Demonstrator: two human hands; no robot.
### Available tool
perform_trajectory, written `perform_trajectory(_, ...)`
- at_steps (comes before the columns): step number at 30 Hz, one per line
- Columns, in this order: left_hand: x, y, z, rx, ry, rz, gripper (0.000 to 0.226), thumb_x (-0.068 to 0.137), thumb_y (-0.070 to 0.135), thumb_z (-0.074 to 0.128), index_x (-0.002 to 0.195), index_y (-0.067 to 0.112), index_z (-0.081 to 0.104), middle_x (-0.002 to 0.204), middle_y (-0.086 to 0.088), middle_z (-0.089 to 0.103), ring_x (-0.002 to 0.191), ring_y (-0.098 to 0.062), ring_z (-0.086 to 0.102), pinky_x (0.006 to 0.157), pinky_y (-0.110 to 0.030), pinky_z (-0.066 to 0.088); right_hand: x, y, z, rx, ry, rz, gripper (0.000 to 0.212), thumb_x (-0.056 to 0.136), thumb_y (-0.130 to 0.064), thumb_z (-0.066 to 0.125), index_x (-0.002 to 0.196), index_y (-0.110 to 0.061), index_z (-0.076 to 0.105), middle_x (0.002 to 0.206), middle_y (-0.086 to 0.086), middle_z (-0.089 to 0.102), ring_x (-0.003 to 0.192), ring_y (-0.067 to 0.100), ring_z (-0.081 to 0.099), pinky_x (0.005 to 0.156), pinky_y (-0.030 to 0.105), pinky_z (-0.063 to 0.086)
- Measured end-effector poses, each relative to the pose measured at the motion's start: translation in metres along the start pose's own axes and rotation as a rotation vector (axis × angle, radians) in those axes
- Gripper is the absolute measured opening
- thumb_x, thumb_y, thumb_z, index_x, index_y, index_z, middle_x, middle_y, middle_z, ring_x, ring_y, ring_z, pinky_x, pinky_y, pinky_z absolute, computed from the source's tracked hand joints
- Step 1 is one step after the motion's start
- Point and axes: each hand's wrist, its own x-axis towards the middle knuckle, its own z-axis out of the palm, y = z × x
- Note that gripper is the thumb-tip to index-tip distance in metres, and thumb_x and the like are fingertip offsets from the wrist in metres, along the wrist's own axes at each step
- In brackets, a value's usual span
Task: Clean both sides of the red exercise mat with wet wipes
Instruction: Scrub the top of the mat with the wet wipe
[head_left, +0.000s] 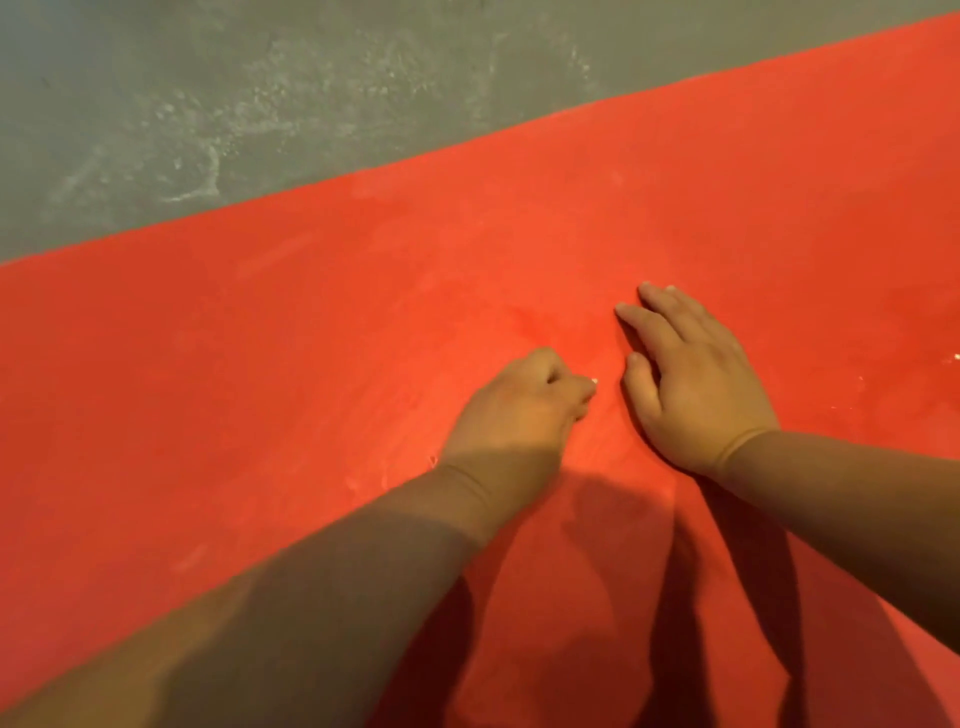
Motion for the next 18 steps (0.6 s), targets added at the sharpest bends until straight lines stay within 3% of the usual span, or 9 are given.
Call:
perform_trajectory(2, 0.012, -0.014, -0.009, 0.122, -0.044, 0.24, 0.037, 0.087, 0.042, 0.042, 0.092, 0.021, 0.073, 0.086, -0.001, 0.064, 0.08, -0.024, 0.058, 0.064, -0.03, 0.043, 0.0, 0.0, -0.001, 0.004, 0.001, 0.004, 0.054, 0.085, -0.033, 0.035, 0.133, -0.015, 0.051, 0.146, 0.011, 0.042, 0.136, 0.03, 0.036, 0.111, 0.046, 0.031)
perform_trajectory(4, 0.033, -0.042, -0.023, 0.359, 0.065, 0.344, 0.028, 0.084, 0.039, 0.051, 0.084, 0.022, 0.074, 0.078, 0.001, 0.064, 0.075, -0.027, 0.058, 0.06, -0.032, 0.038, 0.0, -0.001, 0.0, 0.008, -0.001, 0.01, 0.054, 0.085, -0.033, 0.035, 0.134, -0.016, 0.051, 0.146, 0.01, 0.042, 0.137, 0.029, 0.036, 0.111, 0.045, 0.03)
perform_trajectory(6, 0.056, -0.07, -0.038, 0.47, 0.167, 0.183, 0.023, 0.086, 0.036, 0.057, 0.085, 0.02, 0.074, 0.085, -0.003, 0.063, 0.083, -0.03, 0.056, 0.063, -0.034, 0.035, -0.001, 0.0, 0.0, 0.013, 0.001, 0.02, 0.054, 0.085, -0.034, 0.035, 0.134, -0.016, 0.051, 0.146, 0.01, 0.042, 0.137, 0.029, 0.036, 0.112, 0.045, 0.03)
perform_trajectory(9, 0.073, -0.078, -0.046, 0.415, 0.185, -0.196, 0.02, 0.09, 0.027, 0.059, 0.096, 0.013, 0.073, 0.1, -0.009, 0.059, 0.097, -0.034, 0.05, 0.07, -0.035, 0.027, -0.001, -0.001, -0.002, 0.019, 0.008, 0.029, 0.054, 0.085, -0.033, 0.035, 0.134, -0.017, 0.05, 0.146, 0.009, 0.042, 0.137, 0.028, 0.035, 0.112, 0.045, 0.03)
perform_trajectory(11, 0.063, -0.058, -0.032, 0.303, 0.12, -0.21, 0.02, 0.092, 0.022, 0.057, 0.093, 0.008, 0.072, 0.097, -0.013, 0.058, 0.094, -0.035, 0.053, 0.075, -0.037, 0.035, -0.002, -0.002, -0.003, 0.026, 0.002, 0.04, 0.054, 0.084, -0.033, 0.036, 0.134, -0.017, 0.051, 0.146, 0.009, 0.042, 0.137, 0.028, 0.035, 0.112, 0.043, 0.029)
perform_trajectory(15, 0.013, -0.006, -0.017, 0.073, -0.143, 0.126, 0.024, 0.089, 0.027, 0.051, 0.088, 0.013, 0.071, 0.09, -0.008, 0.061, 0.083, -0.031, 0.061, 0.072, -0.039, 0.051, -0.001, -0.003, -0.004, 0.047, 0.001, 0.045, 0.054, 0.084, -0.033, 0.036, 0.133, -0.017, 0.052, 0.145, 0.008, 0.043, 0.137, 0.028, 0.036, 0.111, 0.044, 0.031)
perform_trajectory(18, 0.016, -0.02, -0.033, 0.186, -0.237, 0.42, 0.029, 0.088, 0.035, 0.044, 0.086, 0.021, 0.07, 0.082, 0.001, 0.063, 0.074, -0.025, 0.058, 0.06, -0.032, 0.043, -0.001, -0.003, -0.004, 0.055, 0.011, 0.046, 0.053, 0.083, -0.033, 0.039, 0.132, -0.017, 0.053, 0.144, 0.008, 0.045, 0.135, 0.028, 0.038, 0.111, 0.044, 0.032)
